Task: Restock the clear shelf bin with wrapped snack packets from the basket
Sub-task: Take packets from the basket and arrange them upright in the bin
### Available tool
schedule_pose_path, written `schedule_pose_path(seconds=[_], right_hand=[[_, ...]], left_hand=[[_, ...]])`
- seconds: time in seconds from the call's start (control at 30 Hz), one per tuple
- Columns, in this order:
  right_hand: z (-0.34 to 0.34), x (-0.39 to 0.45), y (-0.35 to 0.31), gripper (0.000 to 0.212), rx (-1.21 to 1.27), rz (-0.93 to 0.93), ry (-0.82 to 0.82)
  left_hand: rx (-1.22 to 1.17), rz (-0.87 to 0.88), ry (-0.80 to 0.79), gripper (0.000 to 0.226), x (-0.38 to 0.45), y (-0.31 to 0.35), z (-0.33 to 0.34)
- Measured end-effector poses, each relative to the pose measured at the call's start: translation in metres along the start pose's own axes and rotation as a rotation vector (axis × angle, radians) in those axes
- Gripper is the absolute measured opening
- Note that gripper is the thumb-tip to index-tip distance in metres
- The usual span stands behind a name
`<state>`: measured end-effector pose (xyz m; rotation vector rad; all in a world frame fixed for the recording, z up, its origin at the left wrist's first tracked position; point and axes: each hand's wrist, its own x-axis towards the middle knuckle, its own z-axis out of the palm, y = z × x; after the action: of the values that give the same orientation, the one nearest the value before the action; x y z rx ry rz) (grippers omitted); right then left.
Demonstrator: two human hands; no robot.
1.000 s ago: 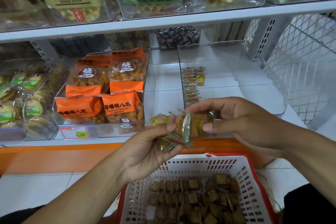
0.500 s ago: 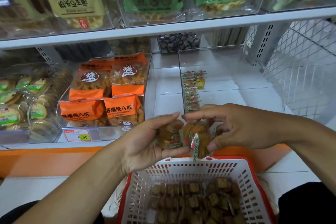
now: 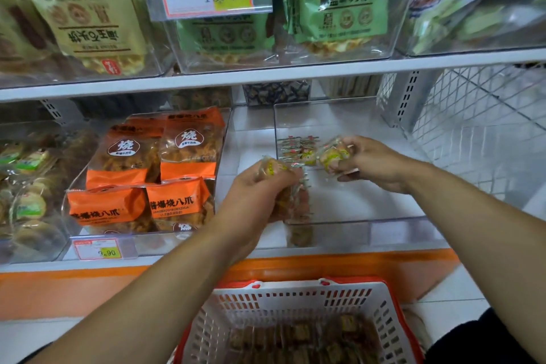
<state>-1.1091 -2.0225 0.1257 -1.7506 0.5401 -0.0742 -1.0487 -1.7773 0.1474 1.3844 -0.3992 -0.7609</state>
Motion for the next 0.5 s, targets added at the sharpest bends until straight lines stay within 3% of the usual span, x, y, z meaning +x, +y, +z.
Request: schedule_pose_path(seconds=[0.13, 0.4, 0.5], right_hand=[[0.008, 0.045, 0.030, 0.053, 0.109, 0.147, 0.220], [0.030, 0.080, 0.032, 0.043, -0.116, 0.131, 0.207], [0.032, 0.086, 0.034, 0.058, -0.122, 0.139, 0.256]], left_hand=[[0.164, 0.057, -0.039, 0.005, 0.012, 0.005, 0.000], [0.089, -0.011, -0.087, 0.010, 0.020, 0.006, -0.007], [0.070, -0.018, -0.093, 0.009, 0.019, 0.002, -0.009]])
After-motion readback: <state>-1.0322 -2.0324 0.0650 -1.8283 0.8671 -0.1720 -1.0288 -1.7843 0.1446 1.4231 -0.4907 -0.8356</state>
